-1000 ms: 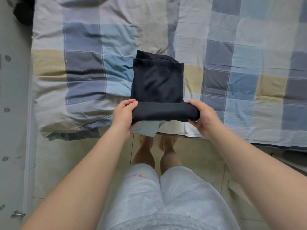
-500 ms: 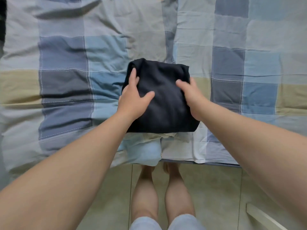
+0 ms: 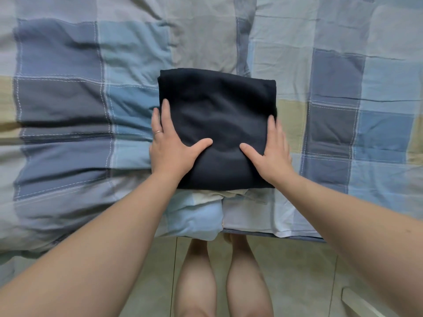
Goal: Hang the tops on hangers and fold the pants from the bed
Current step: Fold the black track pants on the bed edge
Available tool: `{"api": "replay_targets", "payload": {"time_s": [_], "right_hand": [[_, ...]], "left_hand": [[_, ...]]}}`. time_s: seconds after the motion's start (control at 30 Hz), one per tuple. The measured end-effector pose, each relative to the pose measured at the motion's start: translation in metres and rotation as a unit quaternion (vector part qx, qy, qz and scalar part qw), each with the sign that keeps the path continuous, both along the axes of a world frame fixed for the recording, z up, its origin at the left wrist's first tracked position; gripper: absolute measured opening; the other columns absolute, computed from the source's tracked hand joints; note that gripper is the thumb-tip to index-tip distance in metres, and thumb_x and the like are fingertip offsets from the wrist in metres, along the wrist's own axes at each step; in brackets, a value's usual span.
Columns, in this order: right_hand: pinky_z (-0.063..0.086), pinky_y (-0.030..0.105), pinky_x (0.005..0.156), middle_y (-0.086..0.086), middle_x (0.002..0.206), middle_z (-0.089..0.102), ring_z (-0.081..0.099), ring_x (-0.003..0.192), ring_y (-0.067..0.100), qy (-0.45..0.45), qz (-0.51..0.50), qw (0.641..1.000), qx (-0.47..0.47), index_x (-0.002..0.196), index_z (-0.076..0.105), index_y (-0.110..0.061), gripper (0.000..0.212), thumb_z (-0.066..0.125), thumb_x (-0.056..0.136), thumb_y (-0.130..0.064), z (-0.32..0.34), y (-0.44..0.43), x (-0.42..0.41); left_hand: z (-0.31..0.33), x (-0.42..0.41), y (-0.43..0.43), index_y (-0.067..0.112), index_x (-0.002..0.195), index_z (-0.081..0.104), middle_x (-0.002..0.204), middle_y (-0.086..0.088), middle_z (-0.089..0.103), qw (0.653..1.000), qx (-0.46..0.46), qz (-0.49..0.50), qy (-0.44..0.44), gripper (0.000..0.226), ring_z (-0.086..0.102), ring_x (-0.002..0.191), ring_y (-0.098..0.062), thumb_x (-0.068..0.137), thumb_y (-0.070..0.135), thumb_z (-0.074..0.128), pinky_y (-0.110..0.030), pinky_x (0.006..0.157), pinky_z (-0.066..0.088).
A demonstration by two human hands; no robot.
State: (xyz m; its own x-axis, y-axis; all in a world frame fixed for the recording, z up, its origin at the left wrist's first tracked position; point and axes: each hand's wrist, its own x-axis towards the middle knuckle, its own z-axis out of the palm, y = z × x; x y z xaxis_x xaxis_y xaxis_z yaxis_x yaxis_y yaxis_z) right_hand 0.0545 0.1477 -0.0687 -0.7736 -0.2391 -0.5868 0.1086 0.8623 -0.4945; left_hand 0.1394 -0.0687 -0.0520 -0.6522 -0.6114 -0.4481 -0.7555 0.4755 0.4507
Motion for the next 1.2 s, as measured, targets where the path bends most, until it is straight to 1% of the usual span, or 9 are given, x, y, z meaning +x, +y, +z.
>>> {"api": "replay_targets", "payload": {"time_s": [0.07, 0.17, 0.27, 0.5, 0.6, 0.7, 0.9, 1.03, 1.2], "right_hand": [[0.022, 0.039, 0.121, -0.007, 0.164, 0.019, 0.022, 0.149, 0.015, -0.078, -0.109, 0.986, -0.097, 0.158, 0.004, -0.038, 0.103, 0.071, 0.083, -0.057, 0.002, 0.005, -0.002], [0.044, 0.028, 0.100, -0.013, 0.135, 0.058, 0.056, 0.124, 0.011, -0.176, -0.222, 0.945, -0.161, 0.146, 0.041, -0.029, 0.078, 0.080, 0.080, -0.045, 0.000, 0.008, -0.008], [0.050, 0.027, 0.086, -0.012, 0.117, 0.071, 0.066, 0.111, 0.012, -0.228, -0.275, 0.917, -0.180, 0.128, 0.061, -0.029, 0.051, 0.078, 0.082, -0.043, -0.003, 0.011, -0.016], [0.052, 0.031, 0.087, -0.008, 0.117, 0.074, 0.070, 0.108, 0.013, -0.302, -0.288, 0.885, -0.204, 0.129, 0.064, -0.026, 0.055, 0.076, 0.081, -0.049, 0.005, 0.029, -0.032], [0.049, 0.035, 0.099, -0.003, 0.122, 0.072, 0.068, 0.113, 0.017, -0.365, -0.274, 0.867, -0.198, 0.131, 0.064, -0.022, 0.062, 0.073, 0.078, -0.053, 0.014, 0.041, -0.035], [0.052, 0.033, 0.091, -0.001, 0.120, 0.073, 0.070, 0.109, 0.016, -0.420, -0.262, 0.846, -0.197, 0.128, 0.064, -0.021, 0.063, 0.072, 0.075, -0.053, 0.028, 0.051, -0.030], [0.054, 0.035, 0.083, 0.002, 0.118, 0.074, 0.072, 0.105, 0.017, -0.499, -0.322, 0.783, -0.185, 0.123, 0.069, -0.019, 0.068, 0.078, 0.067, -0.057, 0.058, 0.067, 0.012], [0.061, 0.039, 0.079, 0.008, 0.120, 0.073, 0.072, 0.105, 0.024, -0.551, -0.392, 0.703, -0.221, 0.104, 0.081, -0.015, 0.056, 0.080, 0.065, -0.055, 0.087, 0.070, 0.051], [0.060, 0.034, 0.074, 0.008, 0.115, 0.074, 0.075, 0.096, 0.025, -0.531, -0.421, 0.706, -0.209, 0.095, 0.082, -0.016, 0.036, 0.078, 0.069, -0.041, 0.140, 0.080, 0.091]], "left_hand": [[0.003, -0.003, 0.000, 0.044, 0.154, -0.006, 0.161, -0.003, 0.028, 0.999, 0.022, 0.031, -0.015, 0.130, 0.046, 0.136, -0.026, 0.059, 0.072, 0.079, -0.044, 0.103, 0.041], [0.007, -0.008, -0.012, 0.040, 0.155, 0.003, 0.153, 0.007, 0.044, 0.993, 0.073, 0.086, -0.019, 0.127, 0.053, 0.131, -0.023, 0.059, 0.068, 0.081, -0.039, 0.102, 0.042], [0.012, -0.013, -0.032, 0.032, 0.138, 0.048, 0.128, 0.016, 0.064, 0.971, 0.200, 0.128, -0.011, 0.095, 0.062, 0.115, -0.013, 0.057, 0.061, 0.086, -0.036, 0.101, 0.049], [0.030, -0.020, -0.025, 0.024, 0.115, 0.072, 0.104, 0.009, 0.077, 0.899, 0.416, 0.128, -0.040, 0.066, 0.075, 0.095, -0.014, 0.057, 0.048, 0.091, -0.034, 0.086, 0.056], [0.036, -0.009, -0.010, 0.017, 0.119, 0.071, 0.108, 0.000, 0.077, 0.844, 0.508, 0.162, -0.058, 0.053, 0.074, 0.099, -0.019, 0.072, 0.035, 0.085, -0.030, 0.076, 0.059], [0.045, 0.005, 0.000, 0.011, 0.100, 0.081, 0.107, -0.008, 0.077, 0.777, 0.579, 0.213, -0.123, 0.037, 0.076, 0.090, -0.021, 0.073, 0.036, 0.079, -0.029, 0.064, 0.060], [0.066, 0.021, -0.003, 0.008, 0.101, 0.080, 0.110, -0.009, 0.075, 0.709, 0.649, 0.241, -0.136, 0.033, 0.074, 0.094, -0.023, 0.082, 0.033, 0.072, -0.032, 0.077, 0.060], [0.089, 0.043, 0.001, 0.010, 0.094, 0.081, 0.095, -0.006, 0.076, 0.695, 0.654, 0.216, -0.205, 0.028, 0.073, 0.085, -0.021, 0.074, 0.030, 0.082, -0.032, 0.078, 0.057], [0.133, 0.060, 0.001, 0.012, 0.101, 0.081, 0.108, -0.011, 0.076, 0.732, 0.578, 0.140, -0.332, 0.061, 0.074, 0.096, -0.029, 0.050, 0.039, 0.096, -0.036, 0.081, 0.054]]}}
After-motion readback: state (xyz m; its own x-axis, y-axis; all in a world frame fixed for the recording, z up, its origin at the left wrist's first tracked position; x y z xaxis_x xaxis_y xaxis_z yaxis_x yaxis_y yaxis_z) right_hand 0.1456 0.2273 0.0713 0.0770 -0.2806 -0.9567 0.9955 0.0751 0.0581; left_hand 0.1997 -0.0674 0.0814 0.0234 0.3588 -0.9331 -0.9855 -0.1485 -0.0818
